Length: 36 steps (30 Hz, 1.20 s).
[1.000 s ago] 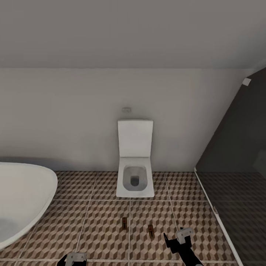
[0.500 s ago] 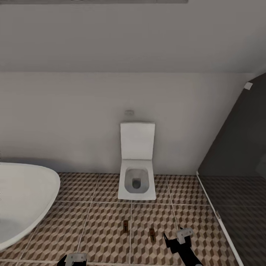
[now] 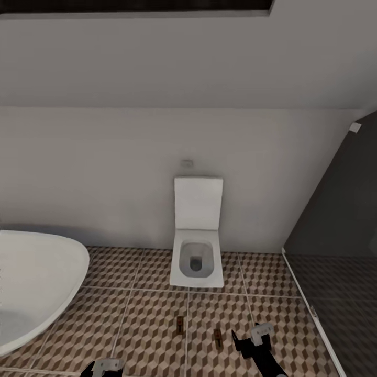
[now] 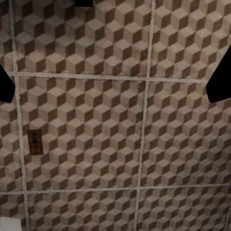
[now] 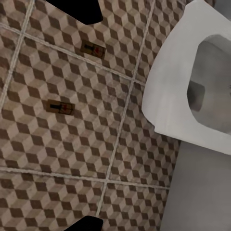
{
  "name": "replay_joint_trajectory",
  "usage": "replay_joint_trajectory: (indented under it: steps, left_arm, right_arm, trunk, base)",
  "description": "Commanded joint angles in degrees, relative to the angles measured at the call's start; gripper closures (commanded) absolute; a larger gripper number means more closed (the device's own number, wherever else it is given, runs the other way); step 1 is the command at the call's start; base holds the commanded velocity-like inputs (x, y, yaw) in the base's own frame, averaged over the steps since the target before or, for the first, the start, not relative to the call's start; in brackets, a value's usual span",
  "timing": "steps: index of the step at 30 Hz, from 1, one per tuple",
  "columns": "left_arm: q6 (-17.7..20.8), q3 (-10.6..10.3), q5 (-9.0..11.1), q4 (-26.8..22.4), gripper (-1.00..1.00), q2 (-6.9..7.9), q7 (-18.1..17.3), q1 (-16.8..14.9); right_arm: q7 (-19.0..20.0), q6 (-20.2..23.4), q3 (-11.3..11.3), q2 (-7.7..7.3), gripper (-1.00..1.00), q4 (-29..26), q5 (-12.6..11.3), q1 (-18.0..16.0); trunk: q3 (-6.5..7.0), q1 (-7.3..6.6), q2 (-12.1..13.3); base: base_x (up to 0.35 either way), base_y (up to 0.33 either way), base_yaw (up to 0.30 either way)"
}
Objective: Take the four mousetraps from the cabinet in the bathroom and place them on the bathroom floor. Make sure all four end up on the same floor surface, and ensure that at least two of them are either under or directly next to the same bathroom sink.
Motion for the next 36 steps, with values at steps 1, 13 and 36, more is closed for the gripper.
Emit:
replay_joint_trajectory:
  steps: [1,13,36]
  left_arm:
    - [-0.3,-0.5,0.2,0.2,-1.00,-0.04,0.2,-0.1]
    - [-0.3,-0.5,0.2,0.2,-1.00,-0.03,0.2,-0.1]
    - [-0.4,-0.5,0.2,0.2,-1.00,-0.03,0.2,0.0]
  right_arm:
    - [0.1,-0.2,0.0,-0.01,-1.00,0.0,0.1,0.0]
    - [0.1,-0.2,0.0,-0.01,-1.00,0.0,0.1,0.0]
    - [-12.3,-1.6,-0.2,2.89,-1.00,0.1,-5.2,13.3]
  trunk:
    - [-0.01,0.03,-0.1]
    - [1.07,0.03,-0.1]
    - [3.16,0.03,-0.1]
  base:
    - [0.000,0.000,0.070]
    - [0.000,0.000,0.070]
    - [0.000,0.000,0.072]
